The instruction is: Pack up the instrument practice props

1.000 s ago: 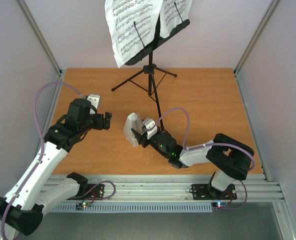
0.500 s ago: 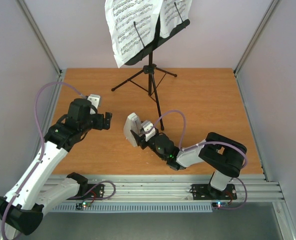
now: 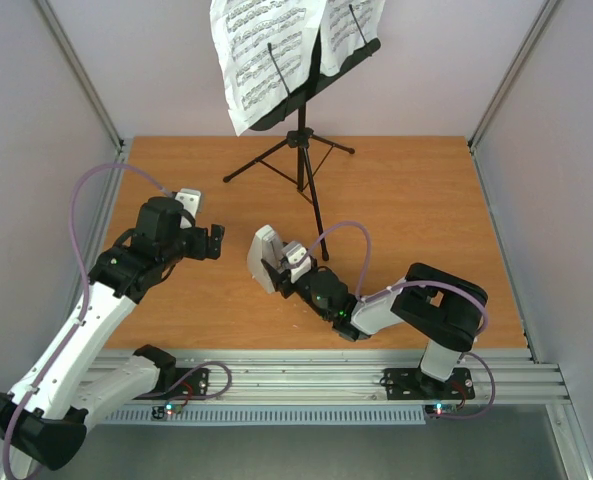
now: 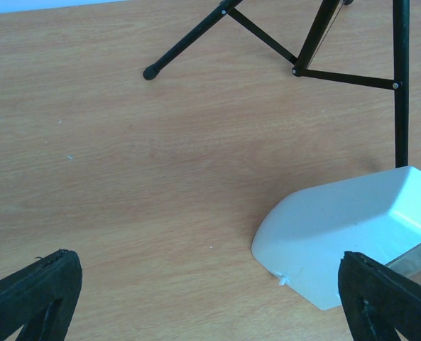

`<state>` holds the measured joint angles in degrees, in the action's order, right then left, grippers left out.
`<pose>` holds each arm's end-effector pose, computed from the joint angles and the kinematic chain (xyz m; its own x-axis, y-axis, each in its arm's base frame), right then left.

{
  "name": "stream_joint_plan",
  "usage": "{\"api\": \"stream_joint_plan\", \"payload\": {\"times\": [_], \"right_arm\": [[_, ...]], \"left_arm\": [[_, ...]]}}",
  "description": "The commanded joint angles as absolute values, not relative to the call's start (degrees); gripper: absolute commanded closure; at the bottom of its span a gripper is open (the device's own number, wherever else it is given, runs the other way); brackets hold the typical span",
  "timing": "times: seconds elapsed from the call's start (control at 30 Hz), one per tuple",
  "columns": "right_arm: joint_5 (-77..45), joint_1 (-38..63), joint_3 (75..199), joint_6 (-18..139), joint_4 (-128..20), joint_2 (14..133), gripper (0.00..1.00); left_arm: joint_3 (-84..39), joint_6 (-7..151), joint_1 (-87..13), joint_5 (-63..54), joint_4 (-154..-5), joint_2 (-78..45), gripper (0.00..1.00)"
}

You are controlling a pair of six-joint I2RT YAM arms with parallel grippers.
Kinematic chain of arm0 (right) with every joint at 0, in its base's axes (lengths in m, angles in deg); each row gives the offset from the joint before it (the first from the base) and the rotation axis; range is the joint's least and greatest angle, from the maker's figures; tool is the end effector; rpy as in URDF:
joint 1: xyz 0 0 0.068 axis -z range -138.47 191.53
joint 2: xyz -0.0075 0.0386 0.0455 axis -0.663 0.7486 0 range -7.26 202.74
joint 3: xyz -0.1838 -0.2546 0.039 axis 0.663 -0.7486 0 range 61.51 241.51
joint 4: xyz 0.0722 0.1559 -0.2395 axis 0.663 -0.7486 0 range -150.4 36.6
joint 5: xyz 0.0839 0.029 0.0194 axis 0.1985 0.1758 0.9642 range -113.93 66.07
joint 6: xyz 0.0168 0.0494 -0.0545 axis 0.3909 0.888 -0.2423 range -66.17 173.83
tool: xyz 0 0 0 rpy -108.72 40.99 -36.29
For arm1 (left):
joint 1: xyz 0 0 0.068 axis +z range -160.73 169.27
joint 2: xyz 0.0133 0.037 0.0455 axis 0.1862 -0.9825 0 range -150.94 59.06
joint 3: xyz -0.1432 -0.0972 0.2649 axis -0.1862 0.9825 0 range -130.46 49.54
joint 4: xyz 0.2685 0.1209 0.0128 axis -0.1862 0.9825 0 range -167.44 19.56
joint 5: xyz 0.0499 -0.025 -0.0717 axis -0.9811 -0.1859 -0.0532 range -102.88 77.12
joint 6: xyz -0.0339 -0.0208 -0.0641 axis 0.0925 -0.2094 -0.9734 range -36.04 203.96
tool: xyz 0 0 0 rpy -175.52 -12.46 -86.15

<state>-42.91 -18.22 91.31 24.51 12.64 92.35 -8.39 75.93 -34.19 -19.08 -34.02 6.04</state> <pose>0.1984 0.2992 0.1668 0.2911 -0.4201 -0.8595 -0.5859 0.6320 -0.5073 0.2005 -0.0795 0.3585 -0.6098 0.1134 -0.7844 0.2354 0.9710 -0.0426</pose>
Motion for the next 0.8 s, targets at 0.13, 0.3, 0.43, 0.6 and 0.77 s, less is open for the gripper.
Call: {"api": "stream_joint_plan", "payload": {"times": [0.13, 0.3, 0.43, 0.6, 0.77], "right_arm": [[-44.03, -18.77, 91.22, 23.64, 17.48, 93.91, 0.41], [-44.08, -18.77, 91.26, 23.73, 18.02, 94.53, 0.41], [-44.09, -18.75, 91.22, 23.69, 18.46, 95.1, 0.41], [-44.19, -18.77, 90.92, 23.92, 18.67, 95.84, 0.41], [-44.38, -18.77, 90.3, 24.04, 19.07, 96.1, 0.41]], "left_arm": [[-8.11, 76.88, -33.93, -18.68, -36.15, 5.53, 0.01], [-8.11, 76.93, -33.95, -18.73, -36.13, 5.53, 0.01], [-8.11, 76.93, -33.97, -18.68, -36.11, 5.58, 0.01], [-8.11, 76.88, -33.93, -18.68, -36.09, 5.66, 0.01], [-8.11, 76.93, -33.93, -18.6, -36.06, 5.62, 0.01]]}}
